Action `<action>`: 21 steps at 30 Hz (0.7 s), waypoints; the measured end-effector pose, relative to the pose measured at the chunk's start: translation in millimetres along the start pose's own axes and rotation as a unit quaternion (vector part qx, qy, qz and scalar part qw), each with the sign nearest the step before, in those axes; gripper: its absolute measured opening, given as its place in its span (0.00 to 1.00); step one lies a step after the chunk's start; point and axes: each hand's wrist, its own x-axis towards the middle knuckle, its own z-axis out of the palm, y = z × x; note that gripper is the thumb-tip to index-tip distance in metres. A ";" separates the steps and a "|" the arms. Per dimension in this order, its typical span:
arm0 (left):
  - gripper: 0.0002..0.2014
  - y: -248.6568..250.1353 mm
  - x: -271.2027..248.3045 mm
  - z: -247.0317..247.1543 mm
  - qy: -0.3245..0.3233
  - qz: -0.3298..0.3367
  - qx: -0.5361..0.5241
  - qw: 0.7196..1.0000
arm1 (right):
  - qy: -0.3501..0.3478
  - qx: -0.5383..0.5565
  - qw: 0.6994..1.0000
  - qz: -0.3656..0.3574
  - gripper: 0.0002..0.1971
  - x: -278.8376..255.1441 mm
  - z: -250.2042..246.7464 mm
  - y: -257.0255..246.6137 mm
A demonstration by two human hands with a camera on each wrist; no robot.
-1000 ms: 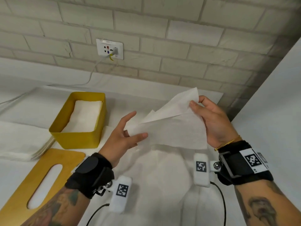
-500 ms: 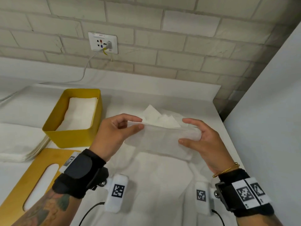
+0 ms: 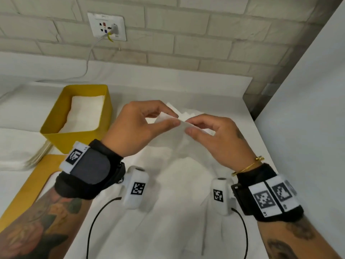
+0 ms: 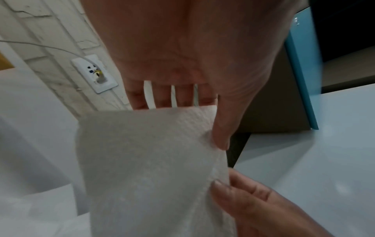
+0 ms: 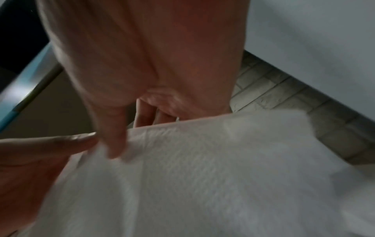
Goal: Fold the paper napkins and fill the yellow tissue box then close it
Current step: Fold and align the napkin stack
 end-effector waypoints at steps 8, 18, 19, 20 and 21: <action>0.25 -24.1 -14.7 13.5 0.013 -0.183 -0.334 0.925 | 0.084 0.316 0.938 0.114 0.09 -2.2 -1.7 3.7; 0.22 -45.8 -38.8 44.9 0.076 -0.328 -0.457 0.823 | -0.035 0.296 0.914 0.276 0.07 -38.8 50.4 27.6; 0.23 -50.1 -39.7 40.0 0.085 -0.331 -0.462 0.818 | -0.067 0.268 0.917 0.287 0.06 -45.2 47.4 30.5; 0.25 -54.1 -40.2 34.5 0.093 -0.332 -0.470 0.813 | -0.101 0.236 0.920 0.295 0.04 -51.2 42.4 33.1; 0.25 -58.4 -40.6 28.9 0.101 -0.332 -0.477 0.808 | -0.136 0.205 0.922 0.299 0.03 -55.8 35.9 35.5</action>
